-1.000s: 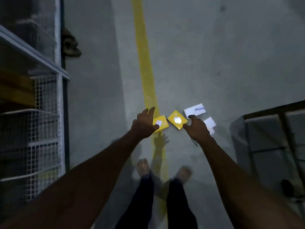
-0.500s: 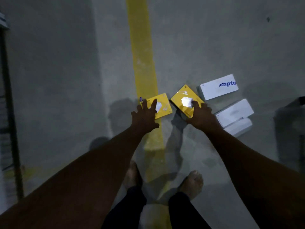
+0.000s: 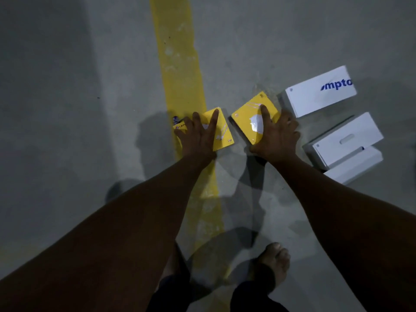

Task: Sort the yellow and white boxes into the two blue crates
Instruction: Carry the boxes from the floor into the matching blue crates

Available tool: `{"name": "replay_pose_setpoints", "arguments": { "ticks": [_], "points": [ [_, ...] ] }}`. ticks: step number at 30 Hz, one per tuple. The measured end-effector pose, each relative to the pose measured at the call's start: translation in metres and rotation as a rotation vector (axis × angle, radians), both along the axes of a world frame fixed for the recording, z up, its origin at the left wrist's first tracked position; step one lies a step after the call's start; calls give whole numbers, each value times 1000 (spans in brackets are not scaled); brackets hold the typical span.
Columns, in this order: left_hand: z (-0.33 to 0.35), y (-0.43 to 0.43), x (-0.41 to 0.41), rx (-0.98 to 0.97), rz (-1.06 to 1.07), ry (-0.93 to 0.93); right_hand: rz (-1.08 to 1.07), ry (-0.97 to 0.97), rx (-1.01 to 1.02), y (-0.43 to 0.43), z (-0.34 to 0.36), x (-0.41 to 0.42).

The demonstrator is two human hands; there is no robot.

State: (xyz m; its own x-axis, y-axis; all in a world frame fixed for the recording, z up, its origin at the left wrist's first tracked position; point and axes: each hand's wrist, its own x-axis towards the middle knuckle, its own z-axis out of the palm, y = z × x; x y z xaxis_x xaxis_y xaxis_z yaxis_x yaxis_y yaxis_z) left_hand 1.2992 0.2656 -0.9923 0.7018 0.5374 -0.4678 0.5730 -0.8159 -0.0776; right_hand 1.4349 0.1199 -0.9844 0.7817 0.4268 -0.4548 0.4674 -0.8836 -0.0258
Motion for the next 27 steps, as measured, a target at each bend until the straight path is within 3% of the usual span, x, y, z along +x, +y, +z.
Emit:
{"name": "replay_pose_setpoints", "arguments": {
  "ticks": [2,5,7,10,12,14,17,23,27],
  "points": [
    [9,3,1,-107,71,23,-151,38,-9,7,6,-7],
    [41,-2,5,-331,440,-4,-468,180,4,17,30,-28],
    [67,-2,-1,-618,762,-108,-707,448,147,20,57,-39],
    [137,-1,-15,-1102,1298,-333,-1100,846,515,17,126,-53],
    [206,-2,-31,-1282,1454,-357,-1278,1096,576,13,185,-65],
    [266,-1,-48,-1479,1519,-405,-1383,1261,602,8,245,-76],
    [362,9,-70,-1981,1574,-578,-1373,1514,779,8,341,-88],
    [536,22,-93,-1978,1438,-757,-1167,1785,1074,25,525,-99],
    [640,30,-114,-2150,1280,-815,-969,1936,1147,30,622,-111]
  ]
}}
